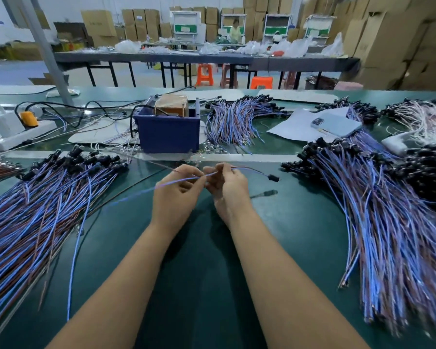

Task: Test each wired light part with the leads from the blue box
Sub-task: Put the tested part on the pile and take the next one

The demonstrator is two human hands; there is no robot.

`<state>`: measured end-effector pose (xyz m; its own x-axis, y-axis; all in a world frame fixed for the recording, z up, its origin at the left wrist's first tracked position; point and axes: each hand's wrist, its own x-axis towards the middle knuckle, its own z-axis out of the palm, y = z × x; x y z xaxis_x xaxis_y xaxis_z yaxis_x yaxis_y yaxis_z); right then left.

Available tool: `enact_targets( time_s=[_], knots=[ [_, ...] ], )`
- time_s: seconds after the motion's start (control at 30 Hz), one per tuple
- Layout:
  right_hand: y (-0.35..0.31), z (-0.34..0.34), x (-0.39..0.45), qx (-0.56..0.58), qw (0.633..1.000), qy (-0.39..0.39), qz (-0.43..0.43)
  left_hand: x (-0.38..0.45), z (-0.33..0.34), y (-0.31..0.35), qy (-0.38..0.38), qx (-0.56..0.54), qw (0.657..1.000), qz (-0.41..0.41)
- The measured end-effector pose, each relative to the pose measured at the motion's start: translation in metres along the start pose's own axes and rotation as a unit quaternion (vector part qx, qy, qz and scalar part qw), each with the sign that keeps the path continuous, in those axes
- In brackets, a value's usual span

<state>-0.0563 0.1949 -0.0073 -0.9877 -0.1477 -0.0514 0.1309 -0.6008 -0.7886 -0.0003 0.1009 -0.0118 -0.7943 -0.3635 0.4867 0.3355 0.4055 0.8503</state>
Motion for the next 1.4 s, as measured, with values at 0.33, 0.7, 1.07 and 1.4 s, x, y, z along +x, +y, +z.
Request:
enact_targets(
  time_s=[0.33,0.7,1.07,1.4],
  knots=[
    [-0.146,-0.100,-0.019,-0.308,0.948,0.017,-0.071,-0.059,0.111,0.070,-0.245,-0.008,0.957,0.156],
    [-0.191,-0.207,-0.030,-0.699,0.692,0.169,-0.068,-0.084,0.160,0.085,-0.369,-0.013,0.927,0.067],
    [-0.095,-0.079,-0.025,-0.710,0.658,0.126,-0.217,-0.015,0.045,0.020,-0.192,0.042,0.979,-0.047],
    [0.045,0.041,-0.013,-0.746,0.635,-0.112,-0.166,0.008,-0.083,-0.033,0.101,0.191,0.961,-0.174]
  ],
)
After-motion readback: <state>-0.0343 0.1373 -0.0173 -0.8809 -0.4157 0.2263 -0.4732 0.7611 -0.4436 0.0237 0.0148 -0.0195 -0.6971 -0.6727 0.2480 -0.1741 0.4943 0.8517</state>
